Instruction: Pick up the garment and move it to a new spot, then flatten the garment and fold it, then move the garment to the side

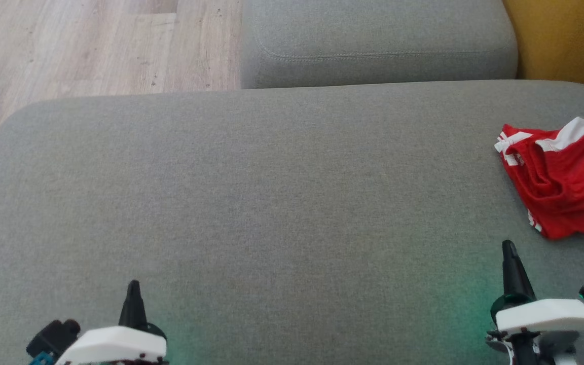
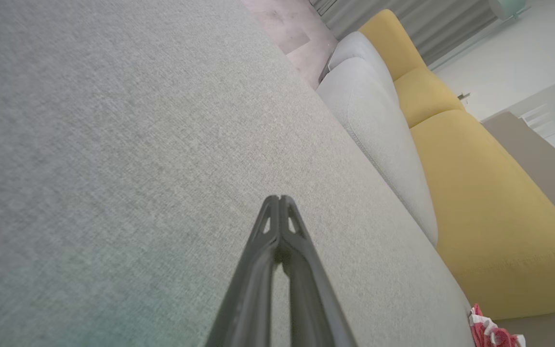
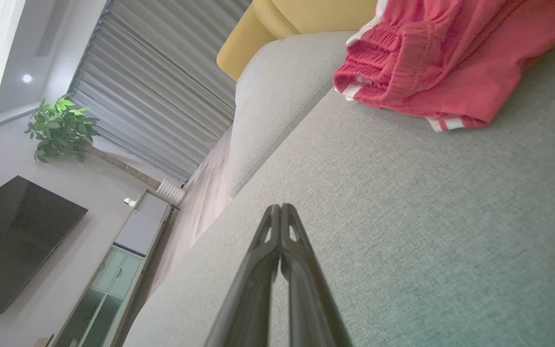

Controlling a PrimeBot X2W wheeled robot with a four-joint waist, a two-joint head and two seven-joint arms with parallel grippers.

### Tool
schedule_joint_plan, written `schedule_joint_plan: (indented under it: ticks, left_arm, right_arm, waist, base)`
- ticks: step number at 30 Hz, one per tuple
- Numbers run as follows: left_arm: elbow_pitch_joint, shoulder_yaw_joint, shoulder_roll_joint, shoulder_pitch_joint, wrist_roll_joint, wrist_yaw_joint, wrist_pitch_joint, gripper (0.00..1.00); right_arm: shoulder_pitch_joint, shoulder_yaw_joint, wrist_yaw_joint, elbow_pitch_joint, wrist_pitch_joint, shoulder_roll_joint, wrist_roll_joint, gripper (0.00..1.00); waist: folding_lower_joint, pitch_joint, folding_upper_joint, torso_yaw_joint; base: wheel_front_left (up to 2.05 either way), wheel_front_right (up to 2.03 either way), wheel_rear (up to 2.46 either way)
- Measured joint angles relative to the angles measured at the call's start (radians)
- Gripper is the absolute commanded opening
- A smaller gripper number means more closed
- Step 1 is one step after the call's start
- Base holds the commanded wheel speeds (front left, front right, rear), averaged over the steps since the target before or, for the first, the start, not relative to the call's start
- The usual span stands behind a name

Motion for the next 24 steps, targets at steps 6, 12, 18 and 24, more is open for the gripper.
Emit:
schedule_joint_plan:
  ticks: [6, 12, 18, 24]
  left_arm:
    - [0.000, 0.028, -0.011, -0.012, -0.050, -0.018, 0.018, 0.00]
    - [0.000, 0.058, -0.017, -0.013, -0.102, -0.032, 0.030, 0.00]
    - [0.000, 0.079, -0.023, -0.017, -0.145, -0.044, 0.045, 0.00]
    - [0.000, 0.102, -0.030, -0.036, -0.197, -0.062, 0.062, 0.00]
  right_arm:
    - [-0.005, -0.011, 0.000, 0.001, 0.012, 0.000, 0.071, 0.00]
    - [-0.022, -0.018, 0.000, 0.002, 0.022, -0.001, 0.140, 0.00]
    - [-0.023, -0.023, 0.000, 0.002, 0.034, -0.001, 0.199, 0.00]
    - [-0.040, -0.030, 0.000, 0.005, 0.044, -0.001, 0.268, 0.00]
  waist:
    - [0.0000, 0.001, 0.0000, -0.004]
    - [0.0000, 0.002, 0.0000, -0.008]
    - [0.0000, 0.003, 0.0000, -0.011]
    - [0.0000, 0.004, 0.0000, -0.015]
  base:
    - [0.00, 0.00, 0.00]
    - [0.00, 0.00, 0.00]
    - [0.00, 0.00, 0.00]
    - [0.00, 0.00, 0.00]
